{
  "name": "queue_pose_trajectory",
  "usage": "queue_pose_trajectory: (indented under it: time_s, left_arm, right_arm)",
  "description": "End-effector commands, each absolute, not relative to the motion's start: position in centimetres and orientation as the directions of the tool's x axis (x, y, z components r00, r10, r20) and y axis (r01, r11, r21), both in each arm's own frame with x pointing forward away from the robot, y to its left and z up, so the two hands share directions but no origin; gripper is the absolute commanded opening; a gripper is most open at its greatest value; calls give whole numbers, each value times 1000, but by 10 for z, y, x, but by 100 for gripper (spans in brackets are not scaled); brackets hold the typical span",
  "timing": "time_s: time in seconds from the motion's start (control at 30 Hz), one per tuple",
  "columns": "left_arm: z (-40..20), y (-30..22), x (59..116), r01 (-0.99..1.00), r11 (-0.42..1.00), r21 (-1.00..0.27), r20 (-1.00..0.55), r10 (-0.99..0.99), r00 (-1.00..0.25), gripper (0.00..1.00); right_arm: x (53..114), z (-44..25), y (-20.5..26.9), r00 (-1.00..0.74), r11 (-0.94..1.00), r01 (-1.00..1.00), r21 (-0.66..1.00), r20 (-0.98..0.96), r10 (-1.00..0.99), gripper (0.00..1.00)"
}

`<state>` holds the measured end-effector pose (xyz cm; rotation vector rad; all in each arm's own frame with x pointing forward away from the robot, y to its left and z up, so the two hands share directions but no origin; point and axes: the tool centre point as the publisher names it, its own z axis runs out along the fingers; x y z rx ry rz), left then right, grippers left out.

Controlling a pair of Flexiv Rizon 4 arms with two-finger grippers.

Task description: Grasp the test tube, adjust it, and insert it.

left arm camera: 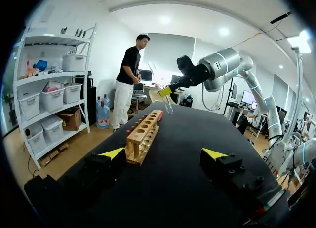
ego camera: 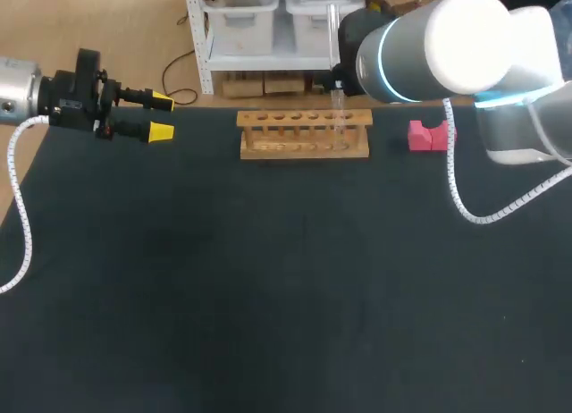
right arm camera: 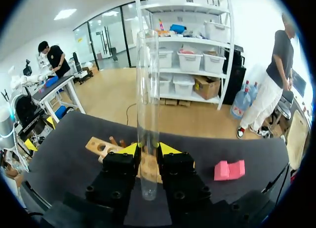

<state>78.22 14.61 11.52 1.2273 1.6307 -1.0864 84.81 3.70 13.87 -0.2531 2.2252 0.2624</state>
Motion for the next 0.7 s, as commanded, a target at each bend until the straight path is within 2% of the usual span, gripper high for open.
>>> queue_pose_trajectory:
  time_s: [0.03,0.7]
  left_arm:
    - [114,146,782,974,157,-161,-939,278,-200,100]
    - [114,146,782,974,157,-161,-939,278,-200,100]
  right_arm:
    - [855,138,39,-291,956,-277,97,-957,12,0]
    - [869,145,39,-93,957,-261,126,-990,105,0]
